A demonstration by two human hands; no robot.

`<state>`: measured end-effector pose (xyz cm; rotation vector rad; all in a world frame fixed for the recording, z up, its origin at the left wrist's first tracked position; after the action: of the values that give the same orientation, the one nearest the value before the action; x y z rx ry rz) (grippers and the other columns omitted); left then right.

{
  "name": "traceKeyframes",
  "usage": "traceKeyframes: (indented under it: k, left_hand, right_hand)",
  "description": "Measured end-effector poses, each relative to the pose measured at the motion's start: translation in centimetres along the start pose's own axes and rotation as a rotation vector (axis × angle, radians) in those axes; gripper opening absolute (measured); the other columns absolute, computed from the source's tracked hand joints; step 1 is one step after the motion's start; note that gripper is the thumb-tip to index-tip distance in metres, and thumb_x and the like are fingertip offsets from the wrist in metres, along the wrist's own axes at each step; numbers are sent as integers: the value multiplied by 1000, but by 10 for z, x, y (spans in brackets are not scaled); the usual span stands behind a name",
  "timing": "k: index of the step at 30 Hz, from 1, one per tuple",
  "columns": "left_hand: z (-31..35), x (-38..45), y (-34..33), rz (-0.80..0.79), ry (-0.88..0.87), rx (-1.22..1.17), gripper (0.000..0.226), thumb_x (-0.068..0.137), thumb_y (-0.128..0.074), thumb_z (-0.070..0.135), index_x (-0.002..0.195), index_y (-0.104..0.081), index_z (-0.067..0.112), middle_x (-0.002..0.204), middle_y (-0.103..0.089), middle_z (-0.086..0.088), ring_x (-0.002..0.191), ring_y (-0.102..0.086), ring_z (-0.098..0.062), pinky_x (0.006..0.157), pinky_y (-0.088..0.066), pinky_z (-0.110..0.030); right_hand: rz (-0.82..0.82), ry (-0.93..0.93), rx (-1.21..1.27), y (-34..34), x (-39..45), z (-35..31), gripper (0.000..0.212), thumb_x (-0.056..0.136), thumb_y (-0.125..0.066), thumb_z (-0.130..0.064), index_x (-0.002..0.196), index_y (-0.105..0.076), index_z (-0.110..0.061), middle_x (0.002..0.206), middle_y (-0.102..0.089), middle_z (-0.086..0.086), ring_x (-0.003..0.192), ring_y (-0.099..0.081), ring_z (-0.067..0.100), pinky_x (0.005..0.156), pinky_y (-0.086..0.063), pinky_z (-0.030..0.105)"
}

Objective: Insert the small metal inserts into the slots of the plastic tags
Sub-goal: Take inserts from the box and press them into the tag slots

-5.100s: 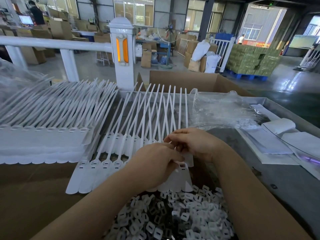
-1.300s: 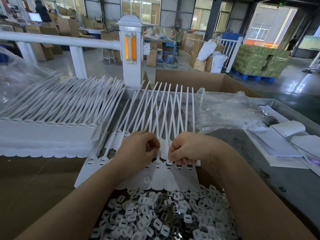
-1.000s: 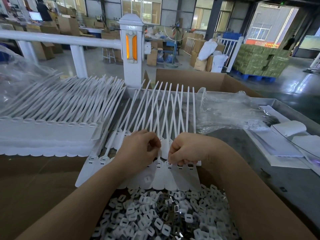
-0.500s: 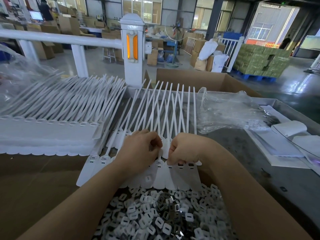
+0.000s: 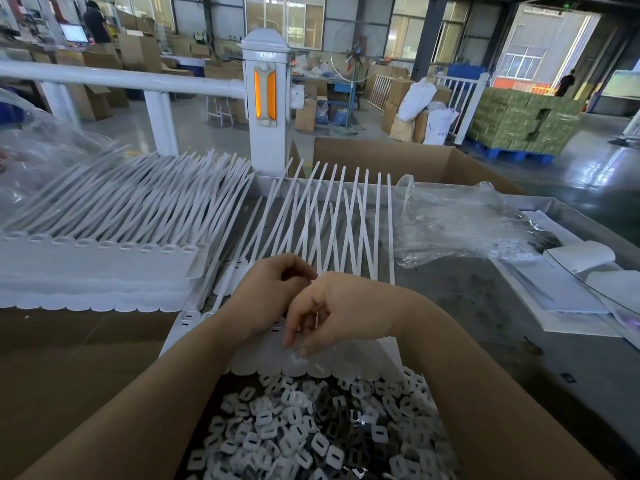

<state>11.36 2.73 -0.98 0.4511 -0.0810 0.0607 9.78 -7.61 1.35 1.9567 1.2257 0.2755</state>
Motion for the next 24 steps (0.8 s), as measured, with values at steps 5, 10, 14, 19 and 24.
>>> traceKeyframes:
  k: [5,10,14,19,24]
  left_hand:
    - [0,0,-1,-7,-11,-2,17,93,-60,4,91,-71,18,81,-74,-1,74,-70,-13,67,-58,-26]
    - [-1,0,-3,-9,-19,10,18,92,-60,5,89,-71,19,78,-73,4,67,-67,-9,56,-50,-13]
    - [-2,0,-4,-23,-7,-20,14,92,-62,6,92,-70,18,81,-72,-4,64,-64,-12,58,-52,-19]
    - [0,0,-2,-9,-27,-108,10,91,-64,8,91,-69,17,78,-68,-1,63,-58,-9,59,-51,-23]
    - [6,-3,-7,-76,-59,-107,6,92,-68,17,86,-71,17,68,-64,4,58,-54,-6,53,-46,-15]
  right_hand:
    - [-5,-16,-124,-6,5,0,11,83,-79,-23,91,-75,-29,90,-70,-8,85,-61,6,87,-54,39]
    - [-43,-54,-189,-8,3,-1,13,84,-78,-29,79,-67,-33,80,-66,-16,78,-60,0,69,-49,19]
    - [-7,-87,-248,0,2,5,10,86,-74,-28,87,-72,-17,77,-66,-9,71,-61,6,67,-52,25]
    - [383,-227,7,37,-12,36,7,87,-73,-24,82,-72,-19,77,-71,2,58,-61,12,50,-50,20]
    - [575,-303,236,50,-20,60,12,85,-78,-34,83,-72,-23,77,-70,-4,57,-58,-2,51,-48,14]
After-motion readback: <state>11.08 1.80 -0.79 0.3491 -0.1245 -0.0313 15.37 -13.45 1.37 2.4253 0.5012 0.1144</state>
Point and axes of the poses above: each hand's wrist, its own x-axis towards the middle knuckle, its own y-axis out of the back of the hand, z = x × y, the point moved 7 cm from there along x, towards the middle knuckle
